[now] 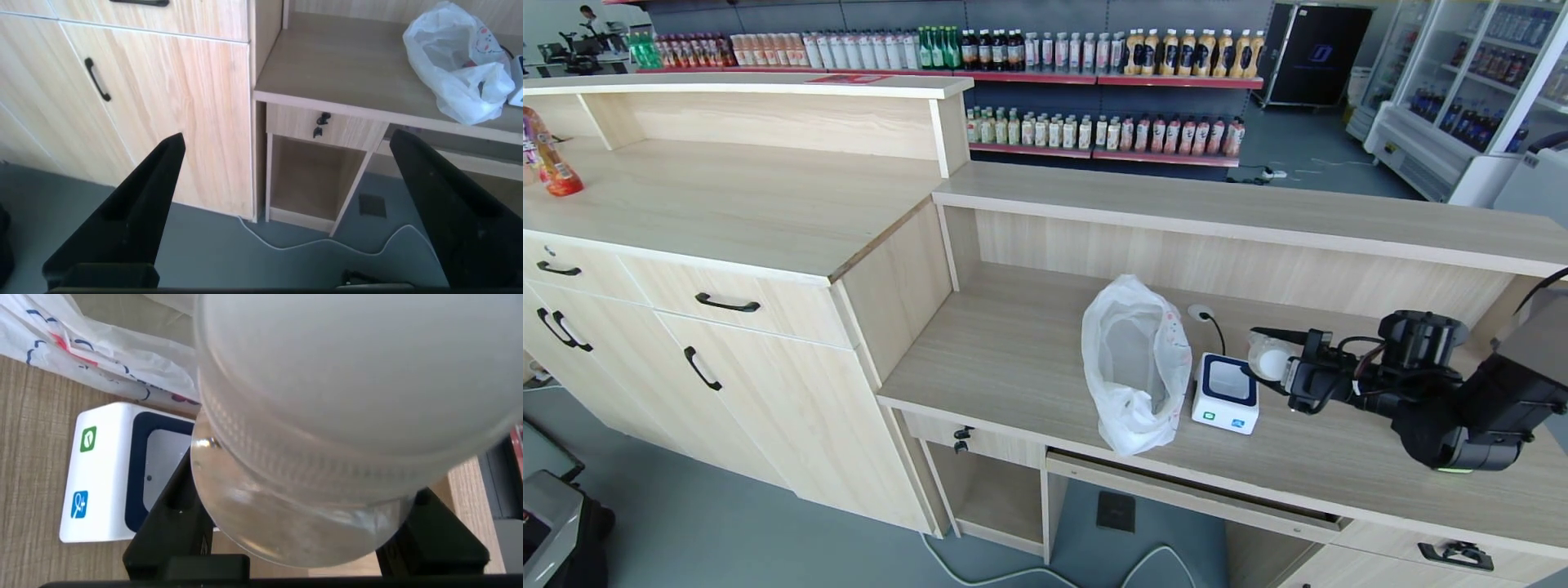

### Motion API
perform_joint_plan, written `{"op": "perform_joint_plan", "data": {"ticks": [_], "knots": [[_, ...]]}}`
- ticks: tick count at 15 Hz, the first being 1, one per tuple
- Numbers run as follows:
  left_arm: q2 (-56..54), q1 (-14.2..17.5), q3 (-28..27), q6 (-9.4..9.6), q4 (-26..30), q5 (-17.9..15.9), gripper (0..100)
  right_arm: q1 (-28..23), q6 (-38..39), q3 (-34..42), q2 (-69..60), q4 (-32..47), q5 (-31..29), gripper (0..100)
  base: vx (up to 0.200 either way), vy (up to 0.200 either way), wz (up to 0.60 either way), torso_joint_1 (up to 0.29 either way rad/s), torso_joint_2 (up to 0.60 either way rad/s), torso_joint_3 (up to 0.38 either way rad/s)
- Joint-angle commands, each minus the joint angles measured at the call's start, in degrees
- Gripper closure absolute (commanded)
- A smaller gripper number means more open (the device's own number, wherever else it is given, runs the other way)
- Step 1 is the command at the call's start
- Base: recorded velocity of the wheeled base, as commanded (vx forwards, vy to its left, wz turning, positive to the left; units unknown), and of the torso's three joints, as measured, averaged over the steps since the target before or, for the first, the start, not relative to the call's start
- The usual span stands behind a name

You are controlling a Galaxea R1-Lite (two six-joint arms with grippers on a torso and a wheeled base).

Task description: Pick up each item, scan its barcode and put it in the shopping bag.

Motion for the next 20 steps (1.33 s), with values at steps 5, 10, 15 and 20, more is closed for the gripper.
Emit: {"op": "perform_joint_plan", "data": {"ticks": [5,10,15,20], "knots": [[0.0,0.0,0.0,0.00,0.0,-0.1,0,1.5,1.0,-1.4,1.7,-1.4,0.0,100,0.000,0.000,0.00,0.000,0.00,0.000],[0.0,0.0,0.0,0.00,0.0,0.0,0,2.3,2.4,-2.5,2.8,-2.6,0.0,100,0.000,0.000,0.00,0.000,0.00,0.000],[0.0,0.0,0.0,0.00,0.0,0.0,0,2.3,2.4,-3.9,3.8,-2.5,-0.1,100,0.000,0.000,0.00,0.000,0.00,0.000],[0.0,0.0,0.0,0.00,0.0,0.0,0,3.7,5.6,-5.5,2.9,-2.5,-0.2,100,0.000,0.000,0.00,0.000,0.00,0.000]]}}
